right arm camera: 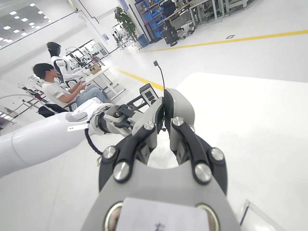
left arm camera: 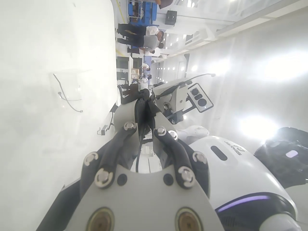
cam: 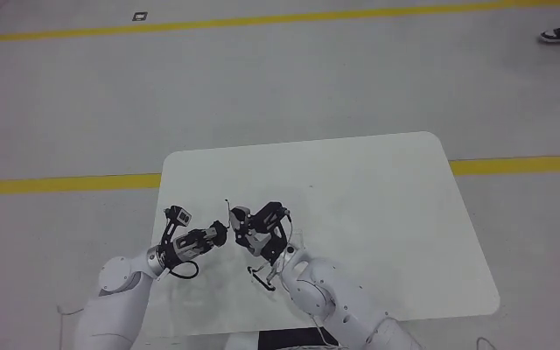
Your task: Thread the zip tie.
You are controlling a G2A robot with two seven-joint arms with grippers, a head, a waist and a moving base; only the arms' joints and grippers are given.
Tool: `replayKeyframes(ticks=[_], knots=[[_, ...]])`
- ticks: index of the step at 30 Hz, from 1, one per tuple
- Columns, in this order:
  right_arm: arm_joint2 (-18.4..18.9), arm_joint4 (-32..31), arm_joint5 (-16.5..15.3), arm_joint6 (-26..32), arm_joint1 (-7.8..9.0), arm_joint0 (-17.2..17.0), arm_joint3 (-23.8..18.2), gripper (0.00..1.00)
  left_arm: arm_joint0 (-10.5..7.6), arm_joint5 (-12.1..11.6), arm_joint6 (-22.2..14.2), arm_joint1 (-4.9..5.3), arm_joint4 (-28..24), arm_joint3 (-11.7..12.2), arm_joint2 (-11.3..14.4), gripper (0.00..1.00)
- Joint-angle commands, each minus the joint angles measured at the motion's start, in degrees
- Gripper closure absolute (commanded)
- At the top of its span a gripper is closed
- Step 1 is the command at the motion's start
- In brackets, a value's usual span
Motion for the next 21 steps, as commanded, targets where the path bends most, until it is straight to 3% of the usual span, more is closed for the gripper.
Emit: replayKeyframes(ticks=[1,21], knots=[[-0.1,0.0,0.1,0.0,-0.05,0.1,0.2,1.0,0.0,0.0,0.0,0.0,0.0,0.0,0.0,1.0],[-0.3,0.5,0.1,0.6,-0.39,1.2,1.4,1.0,0.0,0.0,0.0,0.0,0.0,0.0,0.0,1.0]])
